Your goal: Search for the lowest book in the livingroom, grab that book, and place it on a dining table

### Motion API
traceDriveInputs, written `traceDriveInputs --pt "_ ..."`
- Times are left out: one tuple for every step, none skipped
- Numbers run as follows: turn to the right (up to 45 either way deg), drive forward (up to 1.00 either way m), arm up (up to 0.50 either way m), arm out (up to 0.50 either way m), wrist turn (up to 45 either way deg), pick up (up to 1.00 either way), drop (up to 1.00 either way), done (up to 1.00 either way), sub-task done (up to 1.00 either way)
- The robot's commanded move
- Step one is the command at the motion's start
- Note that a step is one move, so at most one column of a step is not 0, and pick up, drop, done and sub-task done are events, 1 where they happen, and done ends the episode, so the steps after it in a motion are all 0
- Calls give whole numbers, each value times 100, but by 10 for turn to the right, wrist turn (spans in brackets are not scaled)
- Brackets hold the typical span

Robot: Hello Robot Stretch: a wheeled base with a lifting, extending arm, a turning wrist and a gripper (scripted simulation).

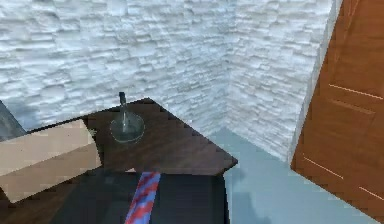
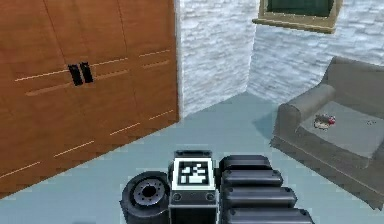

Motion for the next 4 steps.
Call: traceDriveInputs --pt "-450 0 0 0 0 0 0 0 0" --pt "-450 0 0 0 0 0 0 0 0" --pt "-180 0 0 0 0 0 0 0 0" --pt "0 85 0 0 0 0 0 0 0"
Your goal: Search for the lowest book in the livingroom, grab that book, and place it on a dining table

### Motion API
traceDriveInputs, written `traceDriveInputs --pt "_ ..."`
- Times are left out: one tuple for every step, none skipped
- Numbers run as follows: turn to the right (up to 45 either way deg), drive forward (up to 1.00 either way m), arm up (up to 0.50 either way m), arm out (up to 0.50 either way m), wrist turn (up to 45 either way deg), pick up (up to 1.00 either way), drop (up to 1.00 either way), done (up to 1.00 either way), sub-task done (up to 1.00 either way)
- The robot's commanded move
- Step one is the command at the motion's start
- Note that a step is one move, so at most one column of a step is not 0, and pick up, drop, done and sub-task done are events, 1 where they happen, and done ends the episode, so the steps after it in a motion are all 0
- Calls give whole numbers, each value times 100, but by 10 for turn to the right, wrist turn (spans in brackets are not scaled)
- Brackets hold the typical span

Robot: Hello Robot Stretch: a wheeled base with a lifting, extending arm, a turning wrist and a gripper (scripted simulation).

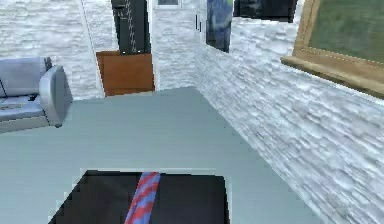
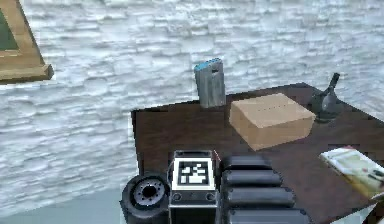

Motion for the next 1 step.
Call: traceDriveInputs --pt "360 0 0 0 0 0 0 0 0"
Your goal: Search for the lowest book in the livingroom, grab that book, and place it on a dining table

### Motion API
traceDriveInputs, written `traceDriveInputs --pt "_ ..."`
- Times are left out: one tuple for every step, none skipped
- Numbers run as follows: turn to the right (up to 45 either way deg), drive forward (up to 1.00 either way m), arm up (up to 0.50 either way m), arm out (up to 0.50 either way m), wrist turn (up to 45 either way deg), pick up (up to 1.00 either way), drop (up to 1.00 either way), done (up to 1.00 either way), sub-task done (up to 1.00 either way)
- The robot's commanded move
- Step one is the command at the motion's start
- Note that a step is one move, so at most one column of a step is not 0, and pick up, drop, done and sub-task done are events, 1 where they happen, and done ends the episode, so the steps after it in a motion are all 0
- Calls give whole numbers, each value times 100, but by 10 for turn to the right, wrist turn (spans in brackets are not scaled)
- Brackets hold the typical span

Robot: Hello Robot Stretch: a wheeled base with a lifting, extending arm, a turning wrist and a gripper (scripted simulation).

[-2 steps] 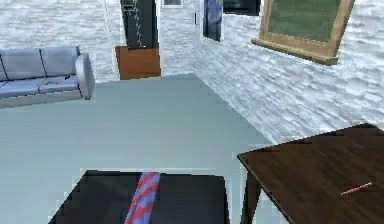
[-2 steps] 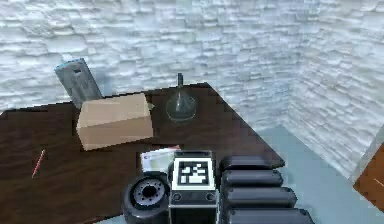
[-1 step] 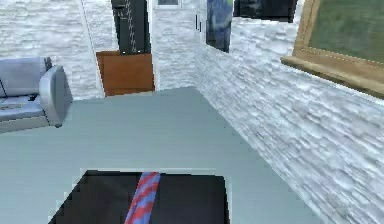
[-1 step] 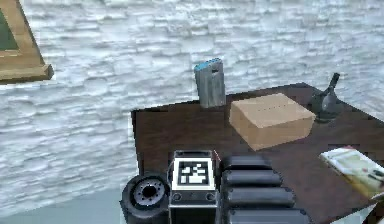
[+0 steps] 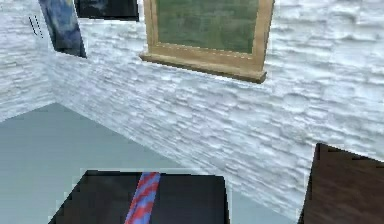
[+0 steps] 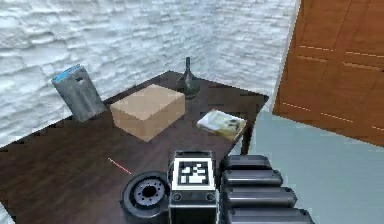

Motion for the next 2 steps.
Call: traceDriveInputs --pt "0 30 0 0 0 0 0 0 0" --pt "30 0 0 0 0 0 0 0 0"
